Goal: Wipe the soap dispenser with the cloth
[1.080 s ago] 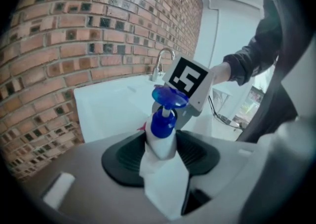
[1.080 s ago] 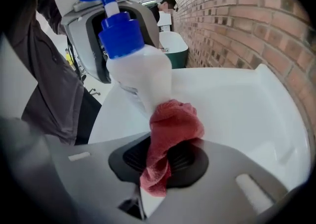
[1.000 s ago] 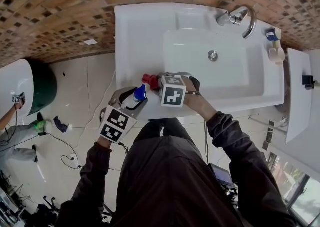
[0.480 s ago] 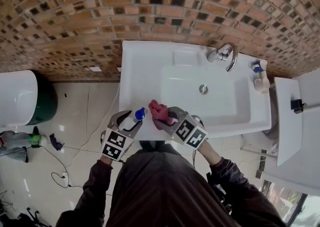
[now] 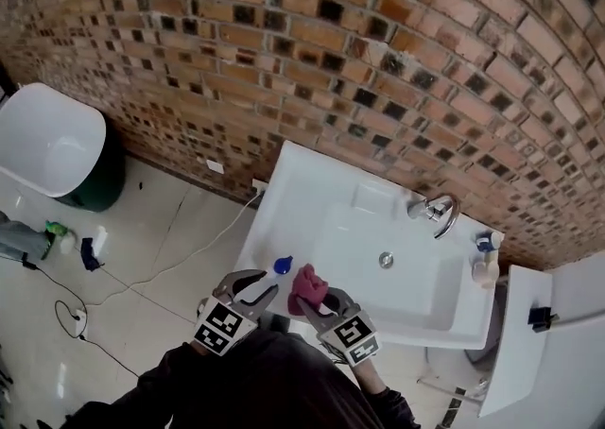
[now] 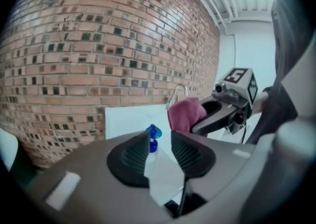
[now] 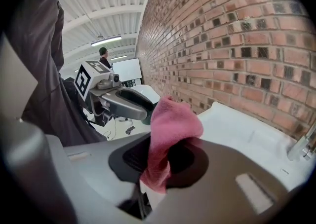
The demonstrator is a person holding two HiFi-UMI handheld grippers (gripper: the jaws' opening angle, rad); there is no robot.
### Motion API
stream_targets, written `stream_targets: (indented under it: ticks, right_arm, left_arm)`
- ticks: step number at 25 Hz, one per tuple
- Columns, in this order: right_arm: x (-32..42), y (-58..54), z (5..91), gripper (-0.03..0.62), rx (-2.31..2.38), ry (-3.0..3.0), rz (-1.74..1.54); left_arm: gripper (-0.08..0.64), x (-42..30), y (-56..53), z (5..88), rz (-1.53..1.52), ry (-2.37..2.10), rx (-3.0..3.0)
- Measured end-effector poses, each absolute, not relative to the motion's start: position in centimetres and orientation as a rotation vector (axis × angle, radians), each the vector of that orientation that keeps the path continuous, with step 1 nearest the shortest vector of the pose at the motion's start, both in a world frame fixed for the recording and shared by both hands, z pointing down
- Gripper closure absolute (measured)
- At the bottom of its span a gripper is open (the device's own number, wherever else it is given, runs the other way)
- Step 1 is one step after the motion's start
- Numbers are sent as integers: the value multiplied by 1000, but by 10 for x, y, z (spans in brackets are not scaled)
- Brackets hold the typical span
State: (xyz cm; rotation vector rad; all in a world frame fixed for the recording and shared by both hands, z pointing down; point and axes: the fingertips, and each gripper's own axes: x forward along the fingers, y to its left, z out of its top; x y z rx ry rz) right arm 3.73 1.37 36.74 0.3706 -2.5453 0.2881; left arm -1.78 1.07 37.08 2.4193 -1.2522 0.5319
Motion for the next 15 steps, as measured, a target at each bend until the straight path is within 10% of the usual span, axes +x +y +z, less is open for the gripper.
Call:
stream_targets:
  ticks: [15]
  right_arm:
    - [29, 14, 359, 529, 377, -2547, 225]
  left_arm:
    - [488, -27, 13, 371, 508, -1241, 2400]
